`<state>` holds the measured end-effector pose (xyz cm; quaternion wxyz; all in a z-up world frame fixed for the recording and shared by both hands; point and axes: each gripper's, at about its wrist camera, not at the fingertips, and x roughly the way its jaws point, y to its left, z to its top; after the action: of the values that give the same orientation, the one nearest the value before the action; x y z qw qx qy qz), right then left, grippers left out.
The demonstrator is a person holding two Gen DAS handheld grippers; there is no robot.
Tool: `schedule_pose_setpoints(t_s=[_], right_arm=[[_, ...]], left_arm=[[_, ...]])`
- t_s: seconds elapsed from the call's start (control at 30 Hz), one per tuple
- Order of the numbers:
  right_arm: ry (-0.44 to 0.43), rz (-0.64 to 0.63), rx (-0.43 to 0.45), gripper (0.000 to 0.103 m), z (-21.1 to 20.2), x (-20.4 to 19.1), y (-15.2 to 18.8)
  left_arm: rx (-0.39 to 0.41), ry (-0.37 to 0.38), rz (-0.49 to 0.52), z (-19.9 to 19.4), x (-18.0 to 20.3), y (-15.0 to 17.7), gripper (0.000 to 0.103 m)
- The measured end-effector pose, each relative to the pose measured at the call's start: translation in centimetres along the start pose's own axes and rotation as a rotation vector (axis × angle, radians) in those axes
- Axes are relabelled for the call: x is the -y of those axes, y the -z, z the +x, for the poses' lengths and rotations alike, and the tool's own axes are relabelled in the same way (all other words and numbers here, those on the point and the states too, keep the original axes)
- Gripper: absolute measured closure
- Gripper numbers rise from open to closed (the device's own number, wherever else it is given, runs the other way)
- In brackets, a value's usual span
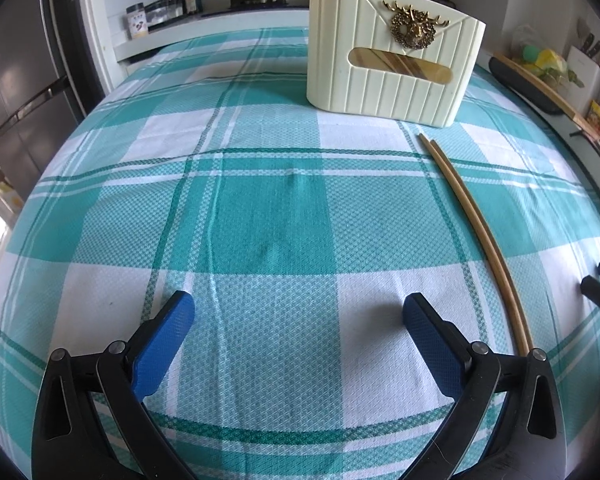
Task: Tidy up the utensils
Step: 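Move both open grippers back over the last two chopsticks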
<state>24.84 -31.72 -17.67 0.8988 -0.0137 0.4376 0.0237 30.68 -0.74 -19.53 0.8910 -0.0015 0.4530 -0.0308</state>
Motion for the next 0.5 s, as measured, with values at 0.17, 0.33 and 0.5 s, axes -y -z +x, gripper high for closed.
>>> schedule_pose_setpoints(t_s=[0.17,0.33,0.5], right_arm=[[0.000,0.000,0.000,0.027,0.0,0.0,0.0],[0.000,0.000,0.000,0.027,0.0,-0.1,0.0],[0.000,0.000,0.001,0.027,0.0,0.0,0.0]], left_arm=[[0.012,0.026,-0.020,-0.8,0.4,0.0,0.001],[0.023,0.123,0.014,-3.0,3.9,-0.4,0.001],[0.000,0.064,0.070,-1.9,6.8,-1.0,0.001]])
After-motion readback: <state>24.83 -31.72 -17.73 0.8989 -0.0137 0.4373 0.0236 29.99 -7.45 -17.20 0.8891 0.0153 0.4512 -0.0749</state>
